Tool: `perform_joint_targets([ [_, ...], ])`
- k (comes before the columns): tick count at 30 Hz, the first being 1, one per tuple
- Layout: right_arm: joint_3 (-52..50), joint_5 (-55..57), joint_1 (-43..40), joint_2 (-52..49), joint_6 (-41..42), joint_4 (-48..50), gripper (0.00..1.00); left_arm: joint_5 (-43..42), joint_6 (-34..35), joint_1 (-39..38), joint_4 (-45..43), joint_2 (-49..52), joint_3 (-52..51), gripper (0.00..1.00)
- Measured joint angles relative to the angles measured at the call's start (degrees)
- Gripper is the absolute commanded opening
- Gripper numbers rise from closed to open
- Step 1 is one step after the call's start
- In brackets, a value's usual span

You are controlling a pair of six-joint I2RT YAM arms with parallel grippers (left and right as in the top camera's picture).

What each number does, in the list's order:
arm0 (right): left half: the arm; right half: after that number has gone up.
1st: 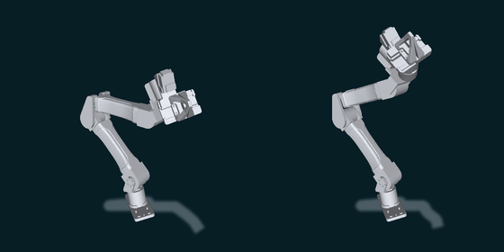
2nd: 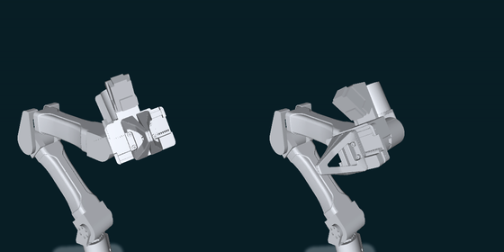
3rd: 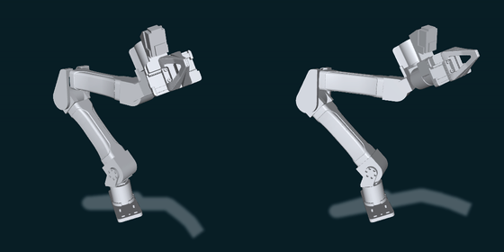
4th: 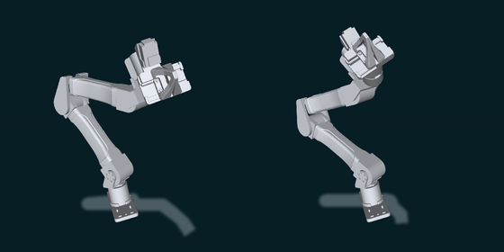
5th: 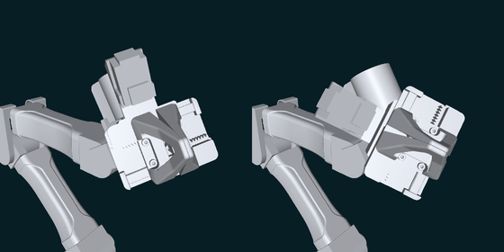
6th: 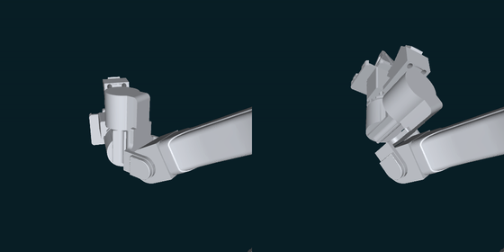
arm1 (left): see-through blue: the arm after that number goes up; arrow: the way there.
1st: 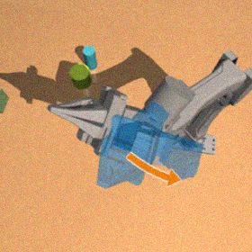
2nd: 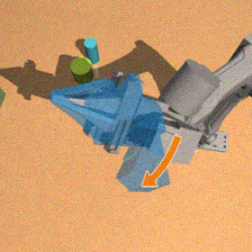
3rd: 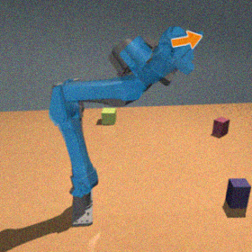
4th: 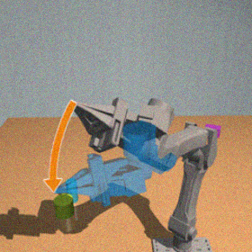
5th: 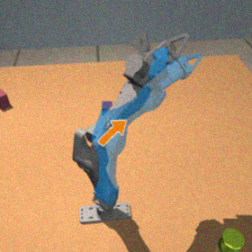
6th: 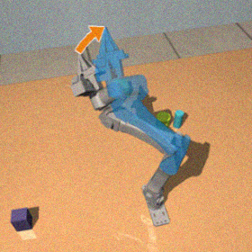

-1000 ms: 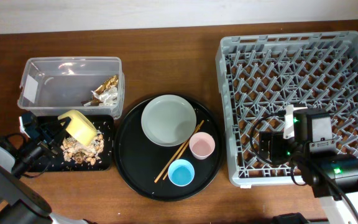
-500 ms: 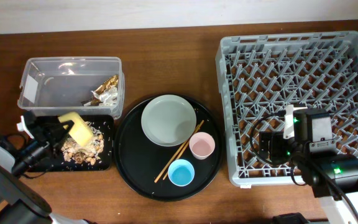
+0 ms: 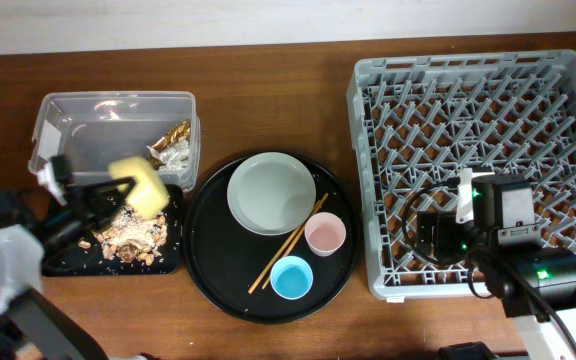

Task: Sort waste into correct bins and load items into the dishwasher rack
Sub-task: 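Set the yellow bowl on the white plate and grasp the blue cup with left gripper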

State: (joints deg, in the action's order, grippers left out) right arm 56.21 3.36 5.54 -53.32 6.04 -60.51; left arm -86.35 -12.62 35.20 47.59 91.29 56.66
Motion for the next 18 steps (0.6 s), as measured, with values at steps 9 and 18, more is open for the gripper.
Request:
perform_joint_targets([
  [9,0.0,0.0,0.0,0.0,-0.02,-0.2,0.99,41.38,3.69,-36.63,-11.67,-11.3,1.01,0.0],
  [18,0.0,0.0,0.0,0.0,-0.02,-0.24,0.99,73.57,4.13,-61.11,-26.21,-3.26,1.05,0.0],
])
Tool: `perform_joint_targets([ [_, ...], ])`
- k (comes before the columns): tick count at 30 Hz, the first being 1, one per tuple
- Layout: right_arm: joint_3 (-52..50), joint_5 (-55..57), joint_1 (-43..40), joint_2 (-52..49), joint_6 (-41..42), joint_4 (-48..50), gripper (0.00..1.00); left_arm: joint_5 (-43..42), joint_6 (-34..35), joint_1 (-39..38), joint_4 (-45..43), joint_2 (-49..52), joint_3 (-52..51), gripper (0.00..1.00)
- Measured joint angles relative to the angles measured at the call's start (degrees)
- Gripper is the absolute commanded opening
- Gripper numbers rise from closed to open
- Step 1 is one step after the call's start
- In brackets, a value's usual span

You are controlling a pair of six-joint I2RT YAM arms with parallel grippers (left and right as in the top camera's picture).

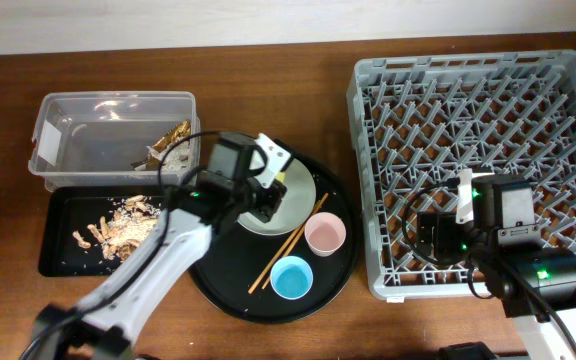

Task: Sort waste into correct bins and load items into the dishwasher rack
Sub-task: 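Set the yellow bowl on the white plate and grasp the blue cup with left gripper, then hand the blue cup from the left gripper to the right gripper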

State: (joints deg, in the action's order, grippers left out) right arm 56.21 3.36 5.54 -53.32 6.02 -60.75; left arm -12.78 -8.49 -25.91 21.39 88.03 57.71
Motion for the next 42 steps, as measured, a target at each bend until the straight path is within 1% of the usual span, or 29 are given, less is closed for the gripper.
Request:
perform_joint_targets([
  [4,0.0,0.0,0.02,0.0,0.0,0.0,0.99,2.51,0.0,-0.94,-0.92,5.79,0.0,0.02],
  [6,0.0,0.0,0.0,0.0,0.0,0.0,0.99,3.13,0.04,-0.98,-1.09,7.5,0.0,0.23],
  [7,0.0,0.0,0.0,0.0,0.0,0.0,0.99,3.23,-0.13,-0.98,-1.09,7.85,0.0,0.24],
  [8,0.0,0.0,0.0,0.0,0.04,0.02,0.99,3.43,0.22,-0.98,-1.11,8.0,0.0,0.28],
  [9,0.0,0.0,0.0,0.0,0.0,0.0,0.99,3.45,0.22,-0.98,-1.11,8.0,0.0,0.4],
  [11,0.0,0.0,0.0,0.0,0.02,0.0,0.99,3.61,0.48,-0.98,-1.14,8.0,0.0,0.47],
  [13,0.0,0.0,0.0,0.0,0.0,0.0,0.99,3.04,0.55,-0.98,-0.61,7.98,0.07,0.5],
  [15,0.0,0.0,0.02,0.0,0.0,0.0,0.99,1.79,0.63,-0.98,2.62,7.48,0.39,0.52],
  [16,0.0,0.0,0.02,0.0,0.02,-0.02,0.99,1.01,0.63,-0.98,6.34,6.08,0.76,0.53],
  [18,0.02,0.0,0.0,0.0,0.0,-0.04,0.99,0.2,0.96,-0.98,11.78,1.14,2.14,0.53],
  [19,0.02,0.02,0.02,0.0,0.02,-0.07,0.99,-0.15,2.34,-0.96,17.42,-2.93,2.95,0.53],
  [21,0.04,0.0,0.02,0.0,-0.02,-0.04,0.99,-1.27,3.72,-0.98,22.53,-7.02,3.41,0.53],
  [23,0.04,0.0,0.02,0.0,0.0,-0.13,0.99,-3.39,4.96,-0.98,27.82,-9.9,3.78,0.53],
  [25,0.04,0.0,0.0,0.0,0.0,-0.13,0.99,-5.03,5.6,-0.98,31.17,-9.73,3.82,0.52],
  [31,0.04,0.0,0.0,0.0,0.02,-0.15,0.99,-7.96,6.43,-2.8,31.45,-8.87,-1.16,0.53],
  [36,0.04,0.02,0.0,0.0,0.04,-0.17,0.99,-8.44,6.62,-5.11,27.36,-8.72,-5.7,0.53],
  [37,0.04,0.0,0.0,0.0,0.02,-0.17,0.99,-8.46,6.62,-5.6,26.67,-8.7,-6.25,0.5],
  [39,0.04,0.0,0.0,0.0,0.0,-0.15,0.99,-8.48,6.67,-6.64,23.78,-8.68,-8.15,0.38],
  [40,0.04,0.0,0.0,0.0,0.04,-0.15,0.99,-8.48,6.91,-7.04,22.47,-8.68,-9.44,0.26],
  [41,0.04,0.0,0.02,0.0,0.0,-0.15,0.99,-8.5,7.32,-7.21,21.31,-8.66,-10.95,0.19],
  [42,0.04,0.02,0.0,0.0,0.02,-0.2,0.99,-8.52,7.48,-7.19,20.81,-8.63,-11.82,0.17],
])
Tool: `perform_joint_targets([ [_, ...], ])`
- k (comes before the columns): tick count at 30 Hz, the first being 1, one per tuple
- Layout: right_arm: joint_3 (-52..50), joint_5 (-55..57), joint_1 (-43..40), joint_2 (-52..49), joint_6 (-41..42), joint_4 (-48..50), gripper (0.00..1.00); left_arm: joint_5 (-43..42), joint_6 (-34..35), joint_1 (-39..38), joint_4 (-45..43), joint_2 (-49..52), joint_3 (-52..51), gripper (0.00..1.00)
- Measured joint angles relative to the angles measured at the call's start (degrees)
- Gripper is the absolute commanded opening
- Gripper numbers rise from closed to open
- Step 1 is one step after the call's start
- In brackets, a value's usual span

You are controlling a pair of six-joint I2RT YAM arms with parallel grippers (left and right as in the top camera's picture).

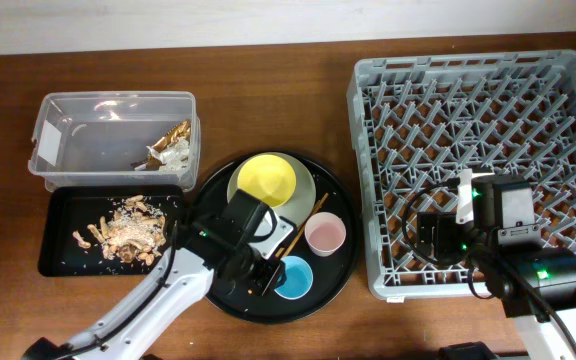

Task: Sort waste into correct bins and load items into the dishwasher rack
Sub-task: 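Hand the blue cup from the left gripper to the right gripper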

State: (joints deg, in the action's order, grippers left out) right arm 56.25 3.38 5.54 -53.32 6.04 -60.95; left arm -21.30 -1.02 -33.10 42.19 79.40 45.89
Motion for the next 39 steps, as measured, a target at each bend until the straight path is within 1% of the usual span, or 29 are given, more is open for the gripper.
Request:
perform_joint_targets([
  [1,0.0,-0.02,0.0,0.0,0.0,0.0,0.99,0.04,0.0,0.0,-0.48,0.0,-0.94,0.13],
  [3,0.0,-0.02,0.0,0.0,0.0,0.02,0.99,0.07,0.33,0.0,-1.36,0.0,-1.73,0.03],
  [4,0.0,-0.02,0.0,0.0,0.0,-0.02,0.99,0.09,0.35,0.0,-1.84,0.0,-1.75,0.0],
  [8,0.0,0.0,0.0,0.0,0.02,-0.22,0.99,0.66,0.98,0.07,-2.38,0.0,-1.75,0.0],
  [10,0.0,-0.02,0.0,0.0,-0.02,-0.28,0.98,0.76,1.16,1.11,0.09,-0.04,-1.01,0.0],
  [13,0.0,-0.02,0.02,0.0,-0.02,-0.33,0.99,1.07,1.2,6.45,4.7,-1.64,2.71,0.0],
  [15,0.0,-0.02,0.0,0.0,0.0,0.24,0.99,0.11,1.33,11.82,4.0,-4.48,6.71,0.0],
  [16,0.0,-0.02,0.0,0.0,0.24,0.76,0.99,-1.22,1.4,14.03,2.45,-5.73,8.2,0.0],
  [18,0.0,-0.11,0.0,0.0,1.84,2.36,0.99,-6.71,3.1,18.25,-3.63,-7.15,9.55,0.0],
  [20,0.04,-3.58,0.0,-0.61,2.69,6.03,0.99,-13.09,7.21,21.84,-10.91,-6.78,9.9,0.0],
  [22,0.15,-11.45,-0.13,-2.56,0.76,8.83,0.99,-18.97,12.22,22.82,-18.49,-4.44,9.94,0.0],
  [24,0.22,-19.87,-0.17,-5.42,-1.44,9.64,0.99,-25.35,16.02,22.64,-26.91,-0.48,10.12,0.0],
  [26,0.2,-30.36,-0.2,-9.35,-4.9,9.94,0.99,-34.75,21.05,22.16,-35.63,5.57,10.16,0.0],
  [27,0.2,-33.35,-0.2,-10.4,-6.19,10.34,0.99,-37.53,22.53,22.1,-36.17,6.14,10.19,0.0],
  [28,0.22,-38.36,-0.22,-11.63,-7.69,11.5,0.99,-40.5,24.65,21.31,-42.73,9.81,10.1,0.0],
  [29,0.22,-42.03,-0.2,-12.96,-9.01,12.79,0.99,-44.76,27.91,20.52,-46.62,12.28,10.12,0.0],
  [31,0.22,-48.02,-0.2,-15.02,-10.69,15.56,0.99,-48.98,31.65,18.99,-49.99,14.75,10.1,0.0],
  [33,0.22,-52.72,-0.2,-16.55,-11.8,18.69,0.99,-51.69,34.05,17.09,-51.52,15.8,10.1,0.0],
  [37,0.22,-61.57,-0.2,-17.79,-12.94,24.72,1.0,-53.72,36.65,12.98,-51.93,15.98,10.1,0.0],
  [39,0.22,-64.17,-0.2,-17.79,-13.14,26.77,0.91,-54.29,36.92,12.17,-51.95,15.98,10.1,0.0],
])
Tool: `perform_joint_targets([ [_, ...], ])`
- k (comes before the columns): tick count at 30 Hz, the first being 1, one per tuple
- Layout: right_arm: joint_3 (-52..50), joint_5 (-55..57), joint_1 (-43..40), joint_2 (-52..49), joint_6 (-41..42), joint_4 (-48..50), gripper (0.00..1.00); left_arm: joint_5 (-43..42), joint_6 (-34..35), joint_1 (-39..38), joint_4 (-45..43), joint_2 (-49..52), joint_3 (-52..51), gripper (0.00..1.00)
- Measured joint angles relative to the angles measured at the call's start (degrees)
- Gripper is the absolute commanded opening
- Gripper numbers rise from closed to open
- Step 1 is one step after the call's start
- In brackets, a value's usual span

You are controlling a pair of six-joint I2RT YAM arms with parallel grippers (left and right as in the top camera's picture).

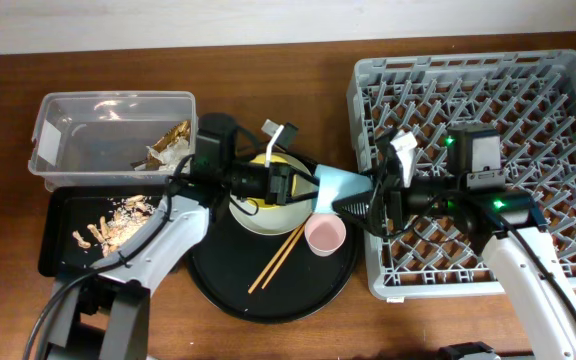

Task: Sort waste into correct bins and load items into the dishwasher rack
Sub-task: 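Hand the blue cup from the left gripper to the right gripper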

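A light-blue cup (340, 185) hangs tilted over the right rim of the round black tray (230, 298). My left gripper (303, 186) is at its left side and seems shut on it. My right gripper (360, 208) reaches in from the rack and touches the cup's right end; its jaws are hard to read. A yellow bowl (260, 202) sits in the white bowl (268, 222), mostly hidden under my left wrist. On the tray lie a pink cup (325, 235) and wooden chopsticks (283, 255). The grey dishwasher rack (558, 70) stands at the right.
A clear plastic bin (88, 140) holding crumpled wrappers (173, 145) stands at the back left. In front of it is a black rectangular tray (63, 262) with food scraps (118, 225). Brown table surrounds everything.
The blue cup has left the tray's front and now hangs between both grippers at the tray's right rim. My left gripper moved up and right with it. My right arm came out of the rack.
My left gripper held the yellow bowl over the scrap tray. Then it was over the white bowl. Later the yellow bowl lay in the white bowl and the gripper was down at the blue cup. Now the cup is raised, with the right gripper meeting it.
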State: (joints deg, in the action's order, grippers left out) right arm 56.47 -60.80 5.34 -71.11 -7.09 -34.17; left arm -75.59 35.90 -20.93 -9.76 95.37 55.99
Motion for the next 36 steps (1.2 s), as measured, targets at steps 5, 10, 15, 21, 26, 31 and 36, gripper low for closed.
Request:
perform_joint_targets([
  [5,0.0,-4.9,0.0,0.0,-0.42,-0.44,0.91,-1.31,0.39,-0.81,-0.24,0.0,0.0,0.0],
  [10,0.0,-6.21,0.0,-0.11,-0.39,-0.92,0.92,-1.66,3.19,-0.76,-5.16,0.0,0.0,0.0],
  [15,0.0,-6.38,-0.04,-0.11,-1.53,-0.76,0.91,-3.23,5.62,0.94,-6.82,0.0,0.0,0.0],
  [21,0.0,-6.4,-1.53,-0.11,-2.36,0.04,0.91,-4.92,5.99,3.1,-6.82,0.0,0.0,0.0],
  [26,0.0,-6.4,-1.57,-0.11,-2.38,0.61,0.9,-5.25,5.99,2.99,-6.82,0.0,0.0,0.0],
  [31,0.0,-6.4,-1.57,-0.11,-2.36,0.85,0.88,-5.27,5.99,2.29,-6.82,0.0,0.0,0.0],
  [36,0.0,-6.4,-1.57,-0.11,-2.4,0.85,0.82,-5.51,5.99,2.25,-6.82,0.0,0.0,0.0],
])
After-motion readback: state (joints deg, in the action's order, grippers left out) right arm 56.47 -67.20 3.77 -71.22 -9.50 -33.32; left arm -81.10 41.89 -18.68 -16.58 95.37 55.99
